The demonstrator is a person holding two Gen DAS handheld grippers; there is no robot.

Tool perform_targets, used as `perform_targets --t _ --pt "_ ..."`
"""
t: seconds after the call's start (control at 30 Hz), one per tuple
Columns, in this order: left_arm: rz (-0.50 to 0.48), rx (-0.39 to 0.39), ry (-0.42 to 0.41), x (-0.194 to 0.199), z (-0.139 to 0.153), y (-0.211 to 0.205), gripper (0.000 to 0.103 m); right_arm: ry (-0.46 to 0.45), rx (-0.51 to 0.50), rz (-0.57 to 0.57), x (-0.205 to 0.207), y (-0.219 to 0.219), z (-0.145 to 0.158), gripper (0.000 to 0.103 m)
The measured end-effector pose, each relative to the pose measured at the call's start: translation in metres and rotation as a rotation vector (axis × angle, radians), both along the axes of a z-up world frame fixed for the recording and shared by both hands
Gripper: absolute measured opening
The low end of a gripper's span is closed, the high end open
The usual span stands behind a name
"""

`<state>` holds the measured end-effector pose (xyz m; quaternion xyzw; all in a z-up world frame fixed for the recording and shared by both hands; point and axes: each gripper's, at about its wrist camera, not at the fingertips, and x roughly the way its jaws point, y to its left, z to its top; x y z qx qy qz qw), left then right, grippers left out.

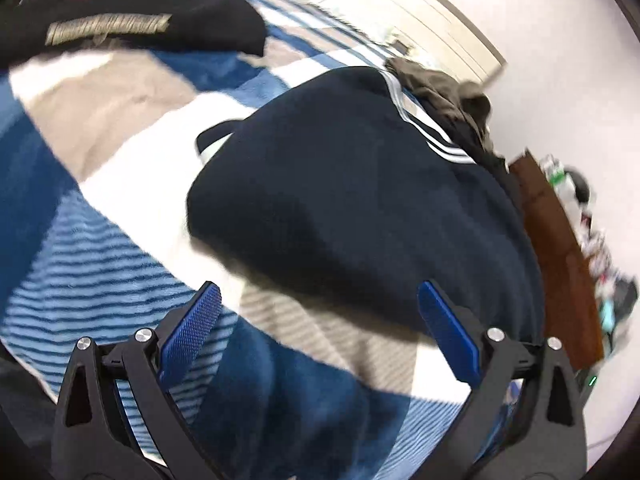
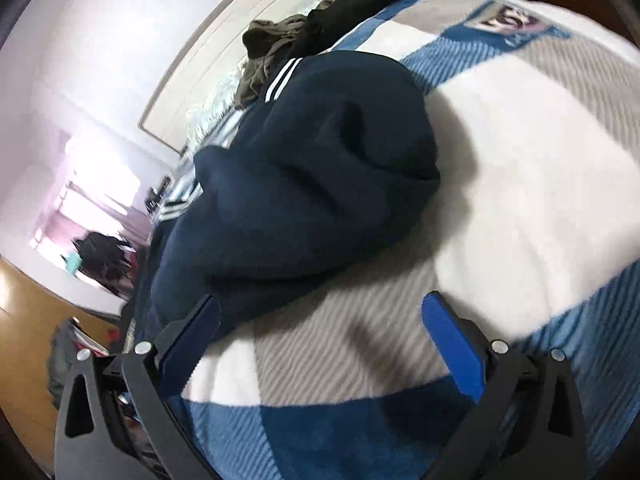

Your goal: Fold large clothes

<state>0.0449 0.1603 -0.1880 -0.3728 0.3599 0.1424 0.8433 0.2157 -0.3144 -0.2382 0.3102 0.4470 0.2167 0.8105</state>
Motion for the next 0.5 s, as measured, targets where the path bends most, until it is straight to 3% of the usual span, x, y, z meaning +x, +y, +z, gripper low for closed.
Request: perform_targets --t 0.17,0.3,0.5 --pt "0.083 -0.148 -0.055 0.006 -0.02 0.017 0.096 0.0 0.085 -0.043 0.012 -0.007 -0.008 0.099" --pt "0.075 -0.163 -0.089 0.026 -0.022 0.027 0.096 0.008 0.112 -0.045 0.026 -0.005 -0.009 0.099" --pt "0.1 -0.209 -0.072 0.04 -0.03 0.033 0.097 0.034 0.133 -0.05 0.042 -0.001 -0.011 0.099"
